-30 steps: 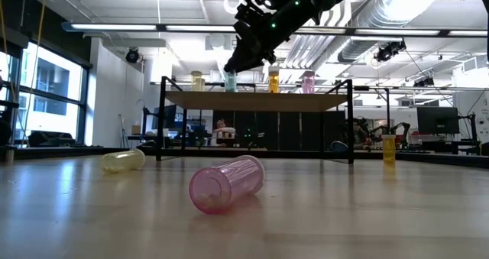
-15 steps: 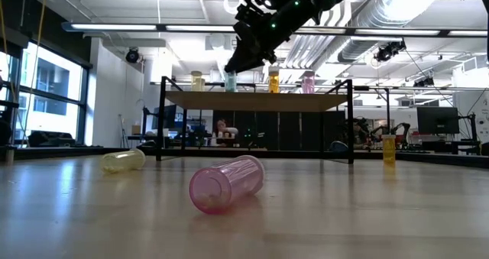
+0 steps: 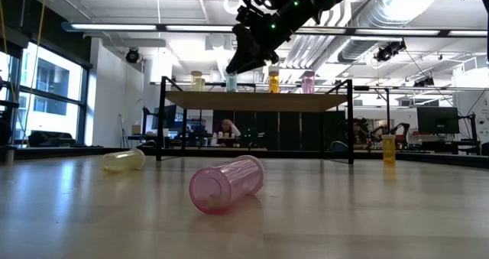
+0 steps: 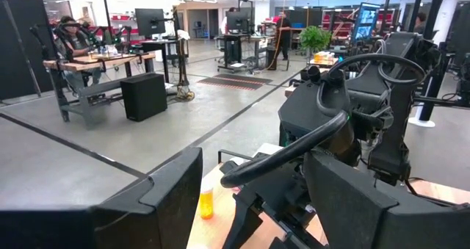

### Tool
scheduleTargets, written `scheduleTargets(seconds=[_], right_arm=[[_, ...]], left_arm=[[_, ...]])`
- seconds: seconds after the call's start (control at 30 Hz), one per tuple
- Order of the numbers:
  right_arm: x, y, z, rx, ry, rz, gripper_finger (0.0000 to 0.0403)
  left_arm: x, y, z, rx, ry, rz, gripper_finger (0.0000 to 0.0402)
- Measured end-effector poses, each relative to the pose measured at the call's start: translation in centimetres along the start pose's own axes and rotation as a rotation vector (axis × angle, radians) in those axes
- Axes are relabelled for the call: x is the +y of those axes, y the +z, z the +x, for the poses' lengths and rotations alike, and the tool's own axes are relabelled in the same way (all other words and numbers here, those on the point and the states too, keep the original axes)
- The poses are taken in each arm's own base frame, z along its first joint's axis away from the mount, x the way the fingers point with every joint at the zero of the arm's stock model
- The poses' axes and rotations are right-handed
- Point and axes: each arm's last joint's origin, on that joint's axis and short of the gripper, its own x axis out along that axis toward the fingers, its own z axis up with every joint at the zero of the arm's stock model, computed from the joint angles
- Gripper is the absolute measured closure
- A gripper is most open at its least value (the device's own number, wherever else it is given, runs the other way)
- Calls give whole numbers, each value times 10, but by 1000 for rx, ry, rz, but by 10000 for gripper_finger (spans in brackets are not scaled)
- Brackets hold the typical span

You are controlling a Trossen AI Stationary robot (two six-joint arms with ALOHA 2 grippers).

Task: Pick and place medicine bottles onto shelf by color
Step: Put the blue pill bottle on the shelf aligned with the other blue pill bottles

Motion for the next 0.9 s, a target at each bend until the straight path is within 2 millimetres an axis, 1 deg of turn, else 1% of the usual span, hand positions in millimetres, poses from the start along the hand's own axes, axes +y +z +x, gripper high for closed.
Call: scheduleTargets(seconds=[0.43, 0.6, 0.9], right_arm=[[1, -1, 0, 12, 32, 1, 265], [-1, -1, 0, 17, -34, -4, 265], [-1, -1, 0, 9, -27, -1, 265]], left_arm=[[0, 0, 0, 0, 0, 0, 174], [0, 0, 0, 0, 0, 0, 174], [0, 0, 0, 0, 0, 0, 174]])
